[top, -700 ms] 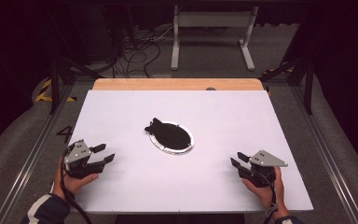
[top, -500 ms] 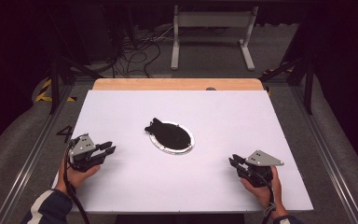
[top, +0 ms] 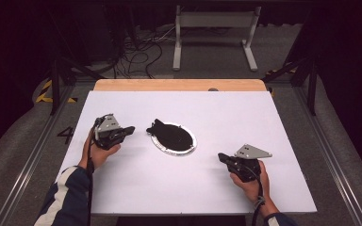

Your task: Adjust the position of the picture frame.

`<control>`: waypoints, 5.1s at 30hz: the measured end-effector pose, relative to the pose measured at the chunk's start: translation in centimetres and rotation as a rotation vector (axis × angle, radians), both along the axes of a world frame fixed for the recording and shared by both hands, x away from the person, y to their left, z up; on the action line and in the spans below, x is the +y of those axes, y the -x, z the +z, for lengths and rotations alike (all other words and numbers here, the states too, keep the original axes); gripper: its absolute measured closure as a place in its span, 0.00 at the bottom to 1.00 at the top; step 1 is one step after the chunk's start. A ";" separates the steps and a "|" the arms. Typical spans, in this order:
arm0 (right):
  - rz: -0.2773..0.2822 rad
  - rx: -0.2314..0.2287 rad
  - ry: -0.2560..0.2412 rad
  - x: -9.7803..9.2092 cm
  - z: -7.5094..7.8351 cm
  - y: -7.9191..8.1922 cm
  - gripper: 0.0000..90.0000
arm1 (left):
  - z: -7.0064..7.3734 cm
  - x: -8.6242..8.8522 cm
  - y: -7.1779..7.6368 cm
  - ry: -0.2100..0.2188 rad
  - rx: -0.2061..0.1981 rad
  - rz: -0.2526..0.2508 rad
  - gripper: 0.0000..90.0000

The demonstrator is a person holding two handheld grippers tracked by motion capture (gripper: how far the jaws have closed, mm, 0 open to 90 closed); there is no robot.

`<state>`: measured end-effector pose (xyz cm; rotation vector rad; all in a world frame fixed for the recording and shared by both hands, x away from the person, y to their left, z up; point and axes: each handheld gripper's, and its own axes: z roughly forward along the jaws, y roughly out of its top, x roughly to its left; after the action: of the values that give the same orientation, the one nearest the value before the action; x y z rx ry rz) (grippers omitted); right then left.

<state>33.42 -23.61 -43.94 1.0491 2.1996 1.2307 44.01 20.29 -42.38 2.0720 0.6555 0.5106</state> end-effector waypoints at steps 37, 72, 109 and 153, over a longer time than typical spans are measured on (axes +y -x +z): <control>0.128 0.080 0.123 8.3 -2.3 -3.1 1.00 | -3.3 -5.8 -4.8 -0.159 0.210 -0.076 1.00; 0.039 0.099 0.150 3.0 -2.0 -3.3 1.00 | -3.5 -8.9 5.5 -0.205 0.192 -0.258 1.00; -0.014 0.101 0.132 2.7 -2.1 -3.7 0.99 | -2.8 -8.0 6.0 -0.111 0.209 -0.264 0.96; -0.008 0.073 0.163 4.0 -2.1 -4.8 1.00 | -4.1 -10.2 6.0 -0.073 0.249 -0.229 0.99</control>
<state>38.26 -19.57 -46.07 1.0502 2.3039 1.0052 38.03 10.11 -46.52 2.2663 0.5378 0.1487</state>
